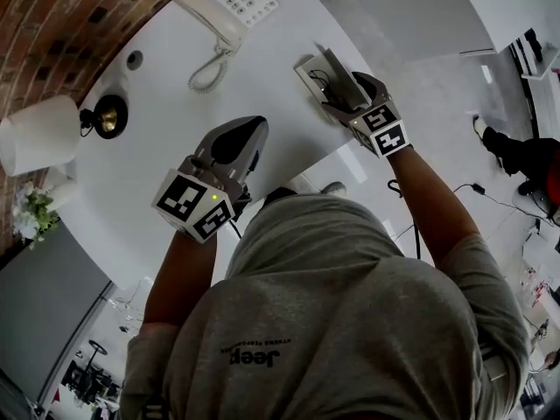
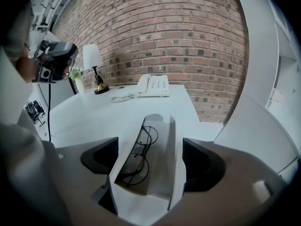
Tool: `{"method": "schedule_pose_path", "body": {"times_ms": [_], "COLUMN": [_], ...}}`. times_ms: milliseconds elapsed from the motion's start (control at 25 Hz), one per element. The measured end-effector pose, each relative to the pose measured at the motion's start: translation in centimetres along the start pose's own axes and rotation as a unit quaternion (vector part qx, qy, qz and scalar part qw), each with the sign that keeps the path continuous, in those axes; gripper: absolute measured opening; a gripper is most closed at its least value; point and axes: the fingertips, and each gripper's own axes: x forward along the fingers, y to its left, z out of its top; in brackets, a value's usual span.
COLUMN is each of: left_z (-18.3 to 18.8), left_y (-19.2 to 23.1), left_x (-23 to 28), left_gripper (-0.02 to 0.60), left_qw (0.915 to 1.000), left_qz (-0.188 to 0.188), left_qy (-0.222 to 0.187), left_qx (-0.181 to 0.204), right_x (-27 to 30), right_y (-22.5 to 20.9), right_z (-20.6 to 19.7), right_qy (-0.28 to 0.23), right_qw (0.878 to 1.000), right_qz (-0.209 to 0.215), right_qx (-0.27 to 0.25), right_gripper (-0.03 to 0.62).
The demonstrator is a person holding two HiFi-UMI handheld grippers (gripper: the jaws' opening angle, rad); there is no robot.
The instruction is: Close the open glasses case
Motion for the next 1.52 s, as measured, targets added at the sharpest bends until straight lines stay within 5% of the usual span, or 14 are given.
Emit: {"method": "schedule_pose_path", "body": {"times_ms": [240, 1520], "left_z": [0.0, -0.5], "left_y": [0.1, -0.5], "left_x": [0.0, -0.2], "left_gripper": [-0.003, -0.003], "left_qw": [1.0000, 0.9999], "left_qz": [0.000, -0.012], "left_qy": [-0.001, 0.008], "left_qx": [0.000, -0.001], "right_x": [1.1, 0.6], "right_y": [-0.2, 1.5], "right_z": [-1.7, -1.0], "right_qy": [0.037, 0.040], "right_qw": [0.999, 0.991], "right_qz": [-0.015, -0.058], "right_qx": [-0.025, -0.111], "right_gripper": [0.425, 0.314]}}
